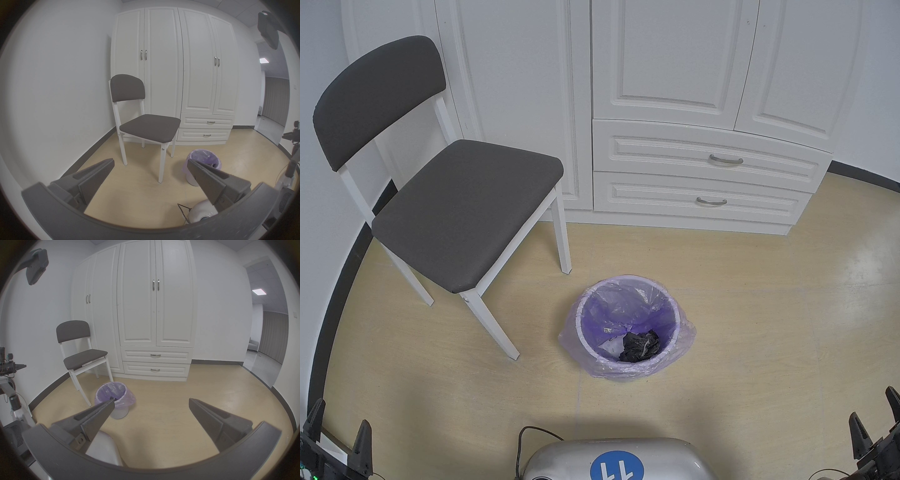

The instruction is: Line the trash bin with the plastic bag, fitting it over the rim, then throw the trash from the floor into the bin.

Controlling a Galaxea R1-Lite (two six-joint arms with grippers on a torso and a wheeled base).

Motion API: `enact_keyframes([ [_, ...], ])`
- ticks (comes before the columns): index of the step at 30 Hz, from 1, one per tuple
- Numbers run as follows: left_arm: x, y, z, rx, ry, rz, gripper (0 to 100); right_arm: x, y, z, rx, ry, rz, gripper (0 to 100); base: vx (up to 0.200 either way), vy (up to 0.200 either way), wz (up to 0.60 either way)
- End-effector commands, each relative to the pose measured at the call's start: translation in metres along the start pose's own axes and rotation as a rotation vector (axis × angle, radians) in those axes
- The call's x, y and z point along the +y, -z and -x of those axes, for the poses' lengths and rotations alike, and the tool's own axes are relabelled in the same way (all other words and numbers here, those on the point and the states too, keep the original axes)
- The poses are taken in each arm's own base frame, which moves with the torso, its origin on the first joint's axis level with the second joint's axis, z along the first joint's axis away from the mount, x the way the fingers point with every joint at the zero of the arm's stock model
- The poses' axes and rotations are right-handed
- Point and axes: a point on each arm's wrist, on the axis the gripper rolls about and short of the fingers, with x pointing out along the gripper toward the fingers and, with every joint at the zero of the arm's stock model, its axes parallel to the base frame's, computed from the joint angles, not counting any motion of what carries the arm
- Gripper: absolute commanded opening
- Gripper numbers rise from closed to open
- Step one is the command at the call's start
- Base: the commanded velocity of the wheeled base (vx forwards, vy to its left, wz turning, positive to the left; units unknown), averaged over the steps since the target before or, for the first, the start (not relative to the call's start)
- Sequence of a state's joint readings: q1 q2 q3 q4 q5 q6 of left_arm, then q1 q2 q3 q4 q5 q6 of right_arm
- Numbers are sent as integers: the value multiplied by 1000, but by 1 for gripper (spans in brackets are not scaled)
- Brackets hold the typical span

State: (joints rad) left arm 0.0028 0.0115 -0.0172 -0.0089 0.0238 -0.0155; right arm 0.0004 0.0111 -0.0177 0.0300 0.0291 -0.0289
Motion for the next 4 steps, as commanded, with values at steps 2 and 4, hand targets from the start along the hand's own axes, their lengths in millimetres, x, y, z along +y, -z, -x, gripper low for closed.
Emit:
enact_keyframes([
  [2, 0, 5, 0, 5, -1, 0, 100, 0, 5, -1, 7, -1, -2, 100, 0, 0, 0],
  [4, 0, 5, 0, 5, -1, 1, 100, 0, 5, -1, 9, -1, 0, 100, 0, 0, 0],
])
